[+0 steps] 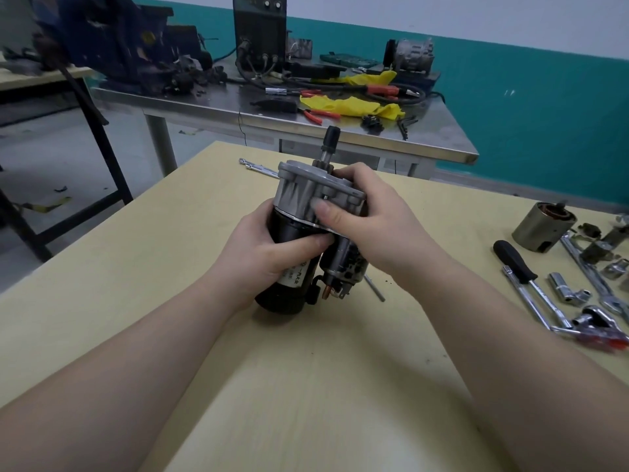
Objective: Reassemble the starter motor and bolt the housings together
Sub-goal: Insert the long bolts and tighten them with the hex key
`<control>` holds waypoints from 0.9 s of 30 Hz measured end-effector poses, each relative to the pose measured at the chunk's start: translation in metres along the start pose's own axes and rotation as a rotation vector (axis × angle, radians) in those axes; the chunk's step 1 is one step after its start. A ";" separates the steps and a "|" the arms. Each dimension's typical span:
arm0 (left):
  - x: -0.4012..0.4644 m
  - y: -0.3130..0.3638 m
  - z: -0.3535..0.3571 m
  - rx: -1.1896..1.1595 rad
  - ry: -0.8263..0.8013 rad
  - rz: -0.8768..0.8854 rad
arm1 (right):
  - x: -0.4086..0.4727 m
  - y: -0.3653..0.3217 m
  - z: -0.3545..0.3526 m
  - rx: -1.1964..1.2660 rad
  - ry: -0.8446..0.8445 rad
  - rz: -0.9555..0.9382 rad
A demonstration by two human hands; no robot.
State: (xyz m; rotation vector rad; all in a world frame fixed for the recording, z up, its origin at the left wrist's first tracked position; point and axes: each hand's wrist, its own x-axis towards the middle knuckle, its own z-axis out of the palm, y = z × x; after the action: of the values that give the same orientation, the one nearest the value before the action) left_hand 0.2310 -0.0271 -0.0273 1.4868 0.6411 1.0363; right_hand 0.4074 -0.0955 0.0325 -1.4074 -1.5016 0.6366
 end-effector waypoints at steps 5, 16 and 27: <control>0.001 -0.001 0.000 0.023 0.008 -0.008 | 0.001 -0.004 0.002 0.013 0.025 0.034; 0.002 -0.002 0.001 0.055 0.022 -0.035 | 0.004 0.000 -0.007 0.043 -0.073 0.078; 0.001 0.004 -0.005 0.153 -0.068 -0.052 | 0.003 0.009 -0.006 -0.007 0.024 -0.016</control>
State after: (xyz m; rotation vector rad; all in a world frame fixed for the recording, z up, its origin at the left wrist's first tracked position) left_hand 0.2265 -0.0247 -0.0239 1.6226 0.7204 0.9088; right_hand 0.4173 -0.0926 0.0276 -1.4024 -1.4959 0.6039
